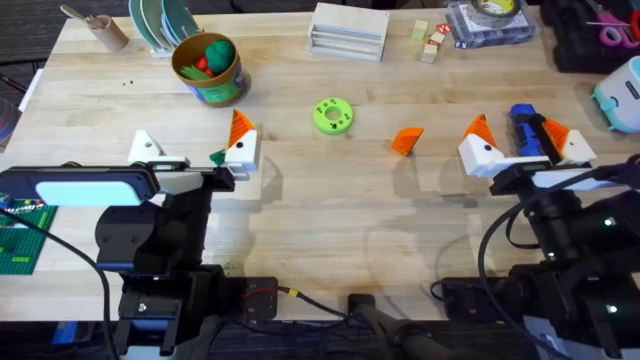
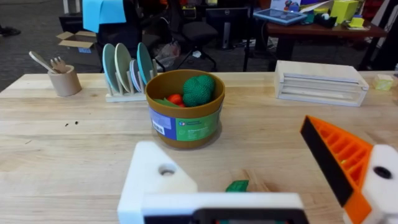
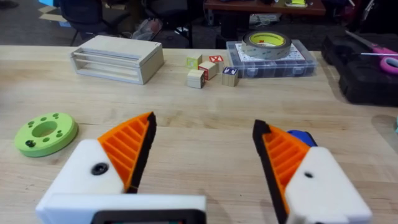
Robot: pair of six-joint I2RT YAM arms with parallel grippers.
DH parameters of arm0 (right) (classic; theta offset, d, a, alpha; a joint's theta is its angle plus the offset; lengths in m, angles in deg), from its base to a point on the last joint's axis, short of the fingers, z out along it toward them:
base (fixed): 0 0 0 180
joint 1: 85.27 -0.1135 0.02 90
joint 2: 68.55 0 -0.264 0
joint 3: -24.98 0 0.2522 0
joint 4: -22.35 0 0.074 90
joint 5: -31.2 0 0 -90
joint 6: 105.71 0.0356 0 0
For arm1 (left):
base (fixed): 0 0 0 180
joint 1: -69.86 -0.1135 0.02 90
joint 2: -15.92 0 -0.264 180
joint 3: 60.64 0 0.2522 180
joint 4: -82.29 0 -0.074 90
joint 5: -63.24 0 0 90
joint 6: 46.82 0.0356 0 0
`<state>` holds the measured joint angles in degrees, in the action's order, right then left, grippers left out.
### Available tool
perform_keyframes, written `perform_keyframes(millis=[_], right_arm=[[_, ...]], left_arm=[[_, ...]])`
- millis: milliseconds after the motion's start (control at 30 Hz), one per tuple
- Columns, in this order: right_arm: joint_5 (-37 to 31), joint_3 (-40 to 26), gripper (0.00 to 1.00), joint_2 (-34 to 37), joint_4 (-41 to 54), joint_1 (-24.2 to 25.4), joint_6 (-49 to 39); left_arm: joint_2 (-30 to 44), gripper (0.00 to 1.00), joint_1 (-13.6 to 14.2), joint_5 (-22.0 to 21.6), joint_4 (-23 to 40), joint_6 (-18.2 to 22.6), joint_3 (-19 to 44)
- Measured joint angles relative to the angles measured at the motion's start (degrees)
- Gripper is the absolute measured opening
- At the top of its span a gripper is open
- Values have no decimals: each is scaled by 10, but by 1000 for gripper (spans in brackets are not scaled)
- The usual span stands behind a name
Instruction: Pick up the gripper from the table and insert it into the empty holder that is missing its gripper. Then pick up a screw, insert it into the mounting hole, and use the screwdriver to tighten it. Finally, clean up the table by picking up the vegetable and placing it into the bucket.
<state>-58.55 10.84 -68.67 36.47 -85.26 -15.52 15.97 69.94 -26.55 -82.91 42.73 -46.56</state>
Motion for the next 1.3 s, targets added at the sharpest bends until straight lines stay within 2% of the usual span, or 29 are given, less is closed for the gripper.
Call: perform_keyframes(millis=[467,633,700,833,1067,1100,1300], right_arm=[[0,-1,992,0,2,0,5],[1,-37,993,3,79,0,28],[0,-69,993,15,132,0,32],[-1,-172,992,64,226,0,35],[-2,-372,992,199,346,0,29],[-2,-428,991,255,374,0,28],[-2,-461,992,305,372,0,28]], left_arm=[[0,993,0,0,-2,0,0],[1,992,0,0,33,3,20],[16,992,0,0,63,8,53],[84,990,0,1,135,16,161],[274,992,0,2,288,71,351],[345,992,0,2,308,89,400],[422,993,0,2,304,103,421]])
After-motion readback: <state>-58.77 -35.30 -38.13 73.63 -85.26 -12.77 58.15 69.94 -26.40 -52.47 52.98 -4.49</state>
